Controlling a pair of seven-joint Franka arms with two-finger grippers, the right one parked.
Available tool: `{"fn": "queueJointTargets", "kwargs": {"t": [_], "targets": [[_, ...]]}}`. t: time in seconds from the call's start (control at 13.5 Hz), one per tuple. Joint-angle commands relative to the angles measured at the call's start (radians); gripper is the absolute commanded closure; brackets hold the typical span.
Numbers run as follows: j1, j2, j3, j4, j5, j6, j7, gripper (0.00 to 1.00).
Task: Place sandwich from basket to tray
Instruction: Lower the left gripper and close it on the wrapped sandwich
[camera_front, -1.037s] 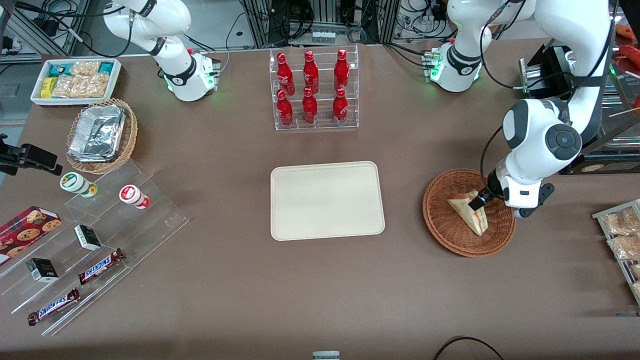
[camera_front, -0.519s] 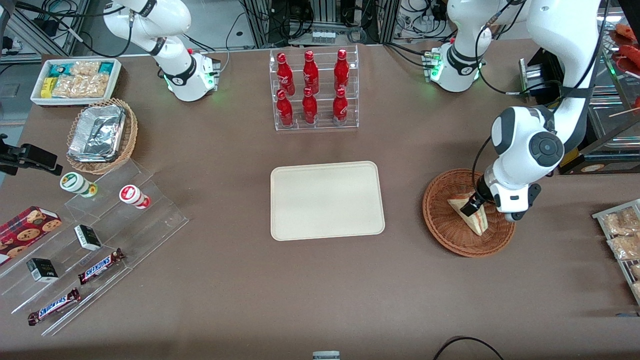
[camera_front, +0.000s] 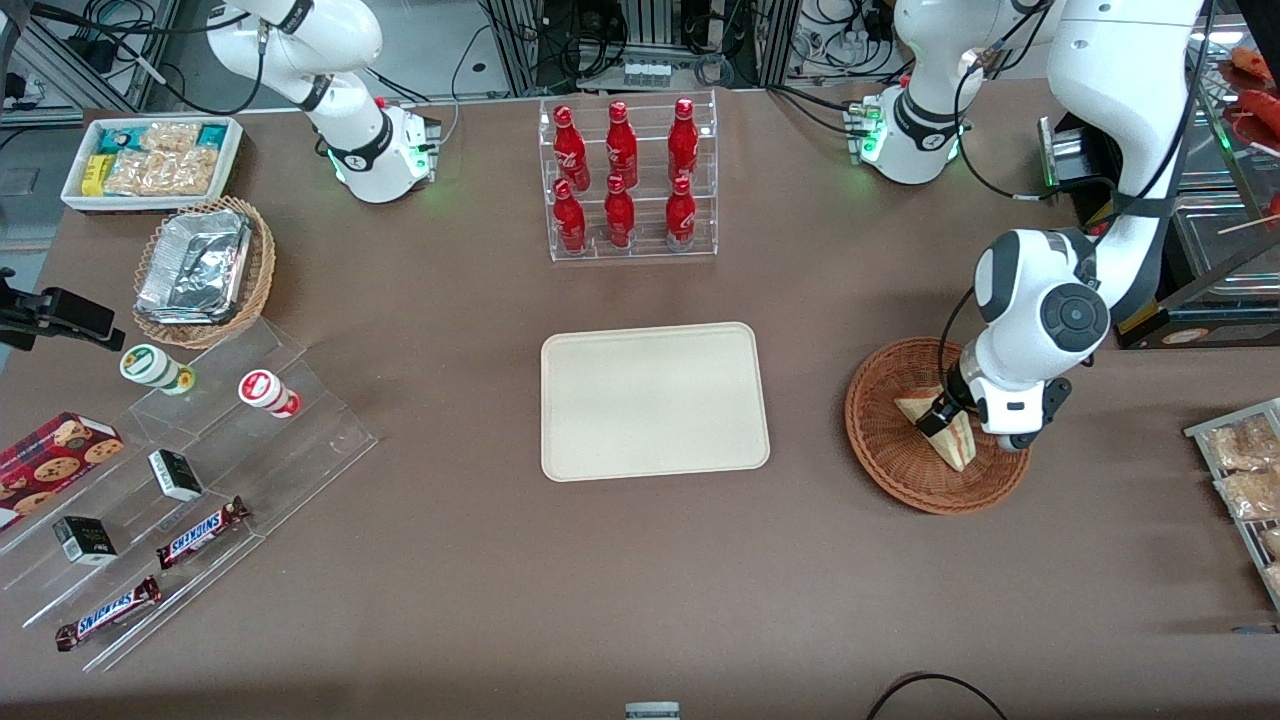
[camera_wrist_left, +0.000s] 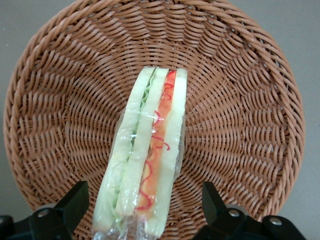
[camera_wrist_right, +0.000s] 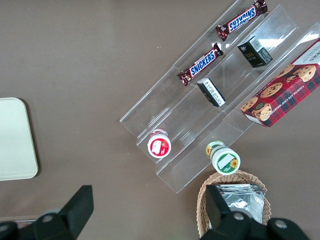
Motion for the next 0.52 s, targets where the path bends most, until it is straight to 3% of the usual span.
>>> {"fn": "queueJointTargets", "kwargs": {"t": [0.0,0.15,0.22,0.44], "targets": [[-0.003,0.039,0.002,0.026,0.019,0.012,-0.021,0.21],[-0.003,0.044,0.002,0.024,0.020,0.014,-0.015,0.89],[-0.004,0.044,0.004,0.023,0.022,0.009,-0.012,1.00],[-0.004,0.017,0.004,0.027,0.029,-0.056,0.087,1.00]]}}
